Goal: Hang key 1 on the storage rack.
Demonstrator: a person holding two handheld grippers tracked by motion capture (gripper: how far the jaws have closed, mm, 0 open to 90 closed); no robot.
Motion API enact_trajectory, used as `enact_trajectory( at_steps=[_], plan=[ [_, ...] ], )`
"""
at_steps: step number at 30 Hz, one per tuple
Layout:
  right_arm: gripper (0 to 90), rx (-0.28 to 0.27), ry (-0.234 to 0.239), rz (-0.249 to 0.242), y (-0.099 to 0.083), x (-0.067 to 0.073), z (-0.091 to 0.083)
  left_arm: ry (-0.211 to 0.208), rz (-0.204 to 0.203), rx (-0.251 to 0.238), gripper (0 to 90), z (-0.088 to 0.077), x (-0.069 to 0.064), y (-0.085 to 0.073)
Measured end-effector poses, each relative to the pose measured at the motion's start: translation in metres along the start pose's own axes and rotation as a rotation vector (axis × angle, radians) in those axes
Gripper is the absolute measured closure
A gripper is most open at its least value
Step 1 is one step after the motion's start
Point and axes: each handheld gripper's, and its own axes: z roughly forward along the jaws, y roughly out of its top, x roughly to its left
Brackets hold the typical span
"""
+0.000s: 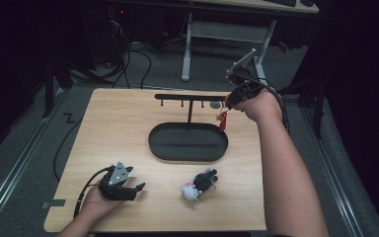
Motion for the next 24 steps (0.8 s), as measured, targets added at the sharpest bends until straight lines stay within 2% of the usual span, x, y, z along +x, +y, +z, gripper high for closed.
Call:
enact_trajectory(
  at_steps=[11,17,24],
  plan=[
    [68.5,-0.018,-0.008,0.001,0.006,0.0,0.001,0.001,-0.001,-0.001,26.1,-0.001,0.0,0.0],
    [68.4,-0.037,-0.024,0.024,0.006,-0.006,0.005,0.001,-0.002,-0.002,26.1,-0.001,0.001,-0.001],
    [68.4,-0.007,-0.016,0.047,-0.005,-0.013,0.024,0.002,-0.001,0.002,26.1,-0.001,0.0,-0.001]
  ],
)
